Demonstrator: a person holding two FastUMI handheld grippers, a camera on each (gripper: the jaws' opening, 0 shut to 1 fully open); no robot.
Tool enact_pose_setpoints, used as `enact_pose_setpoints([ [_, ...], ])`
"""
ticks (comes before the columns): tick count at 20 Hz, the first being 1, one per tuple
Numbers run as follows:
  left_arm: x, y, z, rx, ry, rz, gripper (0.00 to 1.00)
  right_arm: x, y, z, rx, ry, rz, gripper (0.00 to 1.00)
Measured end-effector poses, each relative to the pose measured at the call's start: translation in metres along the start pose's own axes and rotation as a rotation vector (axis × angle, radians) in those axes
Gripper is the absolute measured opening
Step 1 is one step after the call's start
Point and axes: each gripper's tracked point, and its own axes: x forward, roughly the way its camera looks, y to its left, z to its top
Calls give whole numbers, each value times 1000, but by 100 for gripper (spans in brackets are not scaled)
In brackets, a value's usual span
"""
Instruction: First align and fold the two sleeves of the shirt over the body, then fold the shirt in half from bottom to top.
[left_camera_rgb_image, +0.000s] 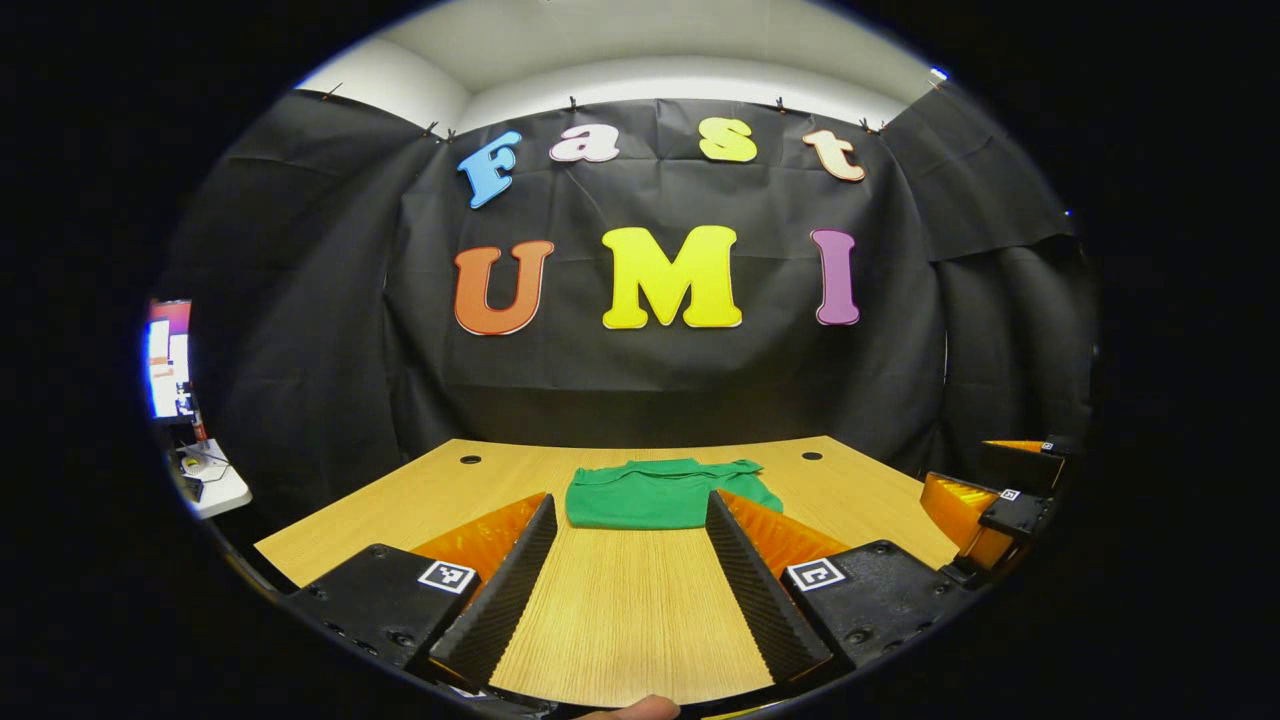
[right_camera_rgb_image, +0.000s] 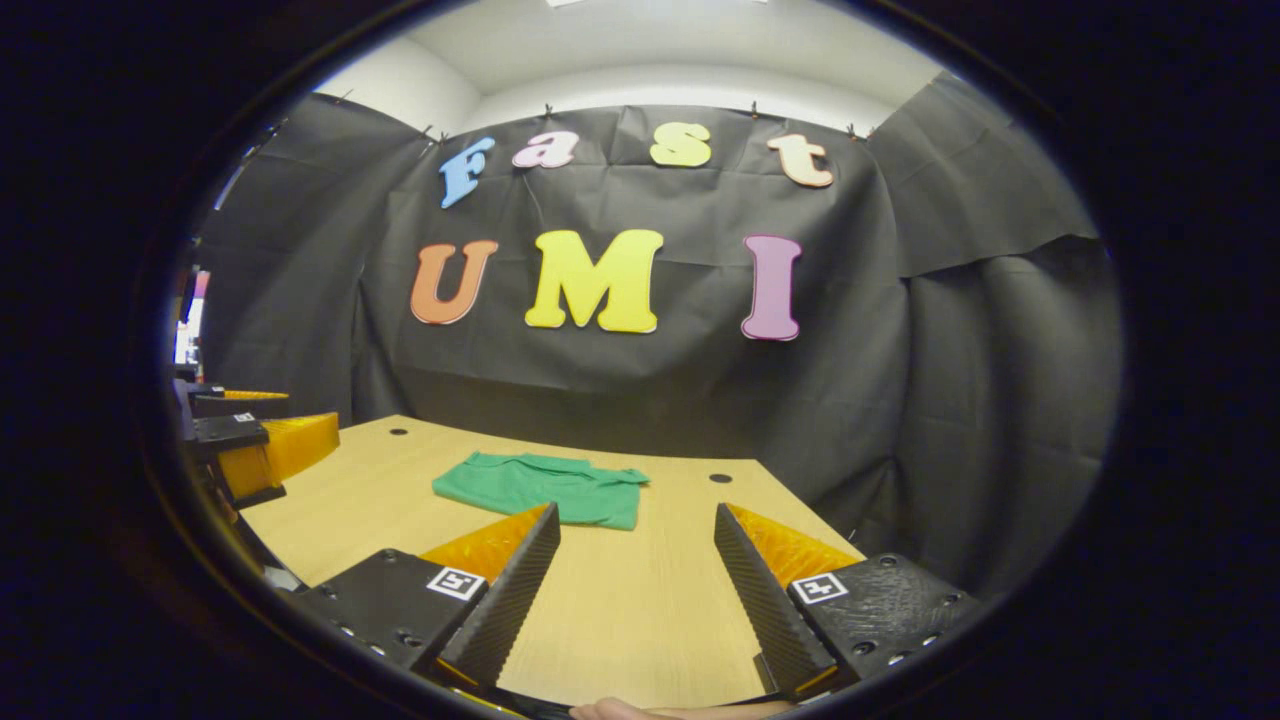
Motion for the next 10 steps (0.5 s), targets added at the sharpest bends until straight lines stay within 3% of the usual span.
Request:
enact_pose_setpoints([
  [6,-1,-7,3,15,-19,-24,100,2,-3,0,-16,-6,-11,97],
  [10,-4,-11,5,19,-35,-40,97,2,-6,-2,-8,2,-13,95],
])
